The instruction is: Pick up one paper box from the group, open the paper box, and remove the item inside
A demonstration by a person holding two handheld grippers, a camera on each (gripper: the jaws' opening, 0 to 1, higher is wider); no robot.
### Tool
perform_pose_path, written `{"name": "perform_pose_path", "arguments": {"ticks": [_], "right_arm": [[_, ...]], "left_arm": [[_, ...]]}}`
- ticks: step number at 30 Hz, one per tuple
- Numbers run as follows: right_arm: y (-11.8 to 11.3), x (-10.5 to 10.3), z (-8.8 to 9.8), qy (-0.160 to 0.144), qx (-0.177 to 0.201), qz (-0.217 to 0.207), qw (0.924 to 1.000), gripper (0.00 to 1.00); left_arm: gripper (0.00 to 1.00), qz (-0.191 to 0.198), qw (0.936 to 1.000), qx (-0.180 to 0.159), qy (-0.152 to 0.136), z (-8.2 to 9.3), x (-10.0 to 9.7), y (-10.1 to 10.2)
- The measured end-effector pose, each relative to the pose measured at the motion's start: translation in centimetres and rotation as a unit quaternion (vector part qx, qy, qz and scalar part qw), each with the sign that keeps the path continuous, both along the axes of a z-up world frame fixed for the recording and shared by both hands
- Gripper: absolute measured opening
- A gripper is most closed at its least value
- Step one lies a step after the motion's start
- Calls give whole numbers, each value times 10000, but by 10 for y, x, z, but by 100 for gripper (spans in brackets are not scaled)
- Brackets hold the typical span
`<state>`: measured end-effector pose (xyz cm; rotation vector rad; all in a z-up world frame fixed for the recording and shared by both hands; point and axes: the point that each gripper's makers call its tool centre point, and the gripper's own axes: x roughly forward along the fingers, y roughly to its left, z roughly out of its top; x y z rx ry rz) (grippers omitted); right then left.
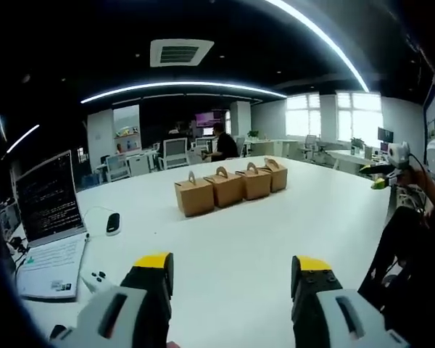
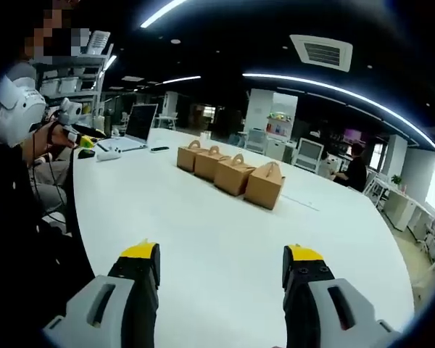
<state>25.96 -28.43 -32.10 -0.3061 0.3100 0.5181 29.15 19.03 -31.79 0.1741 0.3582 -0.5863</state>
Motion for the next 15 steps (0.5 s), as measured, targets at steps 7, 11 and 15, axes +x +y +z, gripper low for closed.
{"name": "perform_pose_path", "arguments": {"ticks": [7, 11, 15], "right_arm": [[6, 9, 18, 6, -54, 140, 9999, 68], [6, 14, 26, -27, -138, 201, 9997, 68], [5, 16, 31, -58, -202, 221, 9995, 68]], "left_arm": [[66, -138, 9995, 241, -153, 23, 10, -3], [66, -112, 9984, 468, -304, 34, 19, -4], [66, -192, 9986, 414, -281, 40, 23, -8]]}}
